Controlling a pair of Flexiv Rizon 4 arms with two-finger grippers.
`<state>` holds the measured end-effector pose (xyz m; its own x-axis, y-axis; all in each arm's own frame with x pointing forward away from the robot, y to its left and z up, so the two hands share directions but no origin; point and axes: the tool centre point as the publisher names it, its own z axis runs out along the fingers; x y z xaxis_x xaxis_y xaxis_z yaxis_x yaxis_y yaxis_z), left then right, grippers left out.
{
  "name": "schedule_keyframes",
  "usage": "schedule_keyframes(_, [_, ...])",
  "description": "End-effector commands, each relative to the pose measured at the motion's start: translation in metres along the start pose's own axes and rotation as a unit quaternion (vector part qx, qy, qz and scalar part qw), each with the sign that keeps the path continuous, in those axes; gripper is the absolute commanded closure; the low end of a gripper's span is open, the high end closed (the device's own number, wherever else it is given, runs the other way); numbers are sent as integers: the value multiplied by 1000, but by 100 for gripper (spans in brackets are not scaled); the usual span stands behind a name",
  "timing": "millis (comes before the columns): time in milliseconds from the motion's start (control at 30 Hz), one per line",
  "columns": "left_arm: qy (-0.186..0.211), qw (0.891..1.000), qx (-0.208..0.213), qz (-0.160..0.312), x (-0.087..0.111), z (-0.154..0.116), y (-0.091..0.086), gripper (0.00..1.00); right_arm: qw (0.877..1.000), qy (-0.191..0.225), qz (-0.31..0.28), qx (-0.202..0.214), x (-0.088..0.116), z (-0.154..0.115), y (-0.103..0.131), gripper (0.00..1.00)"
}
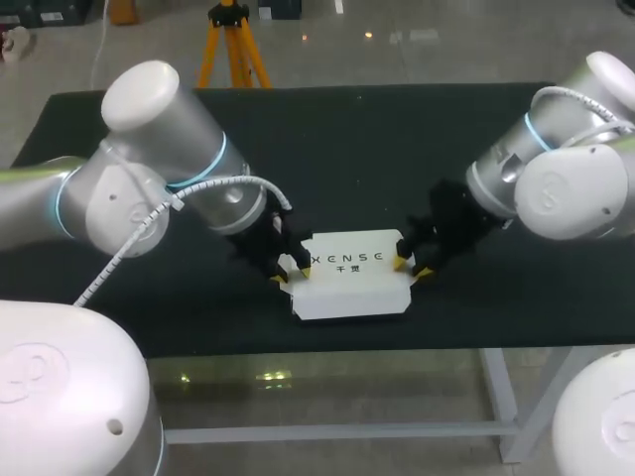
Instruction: Assemble the packaging by folding the flat box into shape, placing the metal phone stand inside, and closing the box properly
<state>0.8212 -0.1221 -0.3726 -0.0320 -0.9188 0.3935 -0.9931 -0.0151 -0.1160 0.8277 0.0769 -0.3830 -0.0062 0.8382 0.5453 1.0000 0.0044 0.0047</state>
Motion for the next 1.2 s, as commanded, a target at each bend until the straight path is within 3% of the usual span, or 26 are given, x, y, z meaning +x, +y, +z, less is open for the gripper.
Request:
schedule_keyframes(33, [8,1000,4,2,-1,4,3,54,1000,11,-4,-4,-1,1,-5,54])
schedule_keyframes(800, [96,995,6,36,-9,11,4,53,998,58,-9,0,-6,12,0,55])
schedule_keyframes(1200, [130,989,-16,65,4,16,0,58,997,76,-17,8,4,18,0,55])
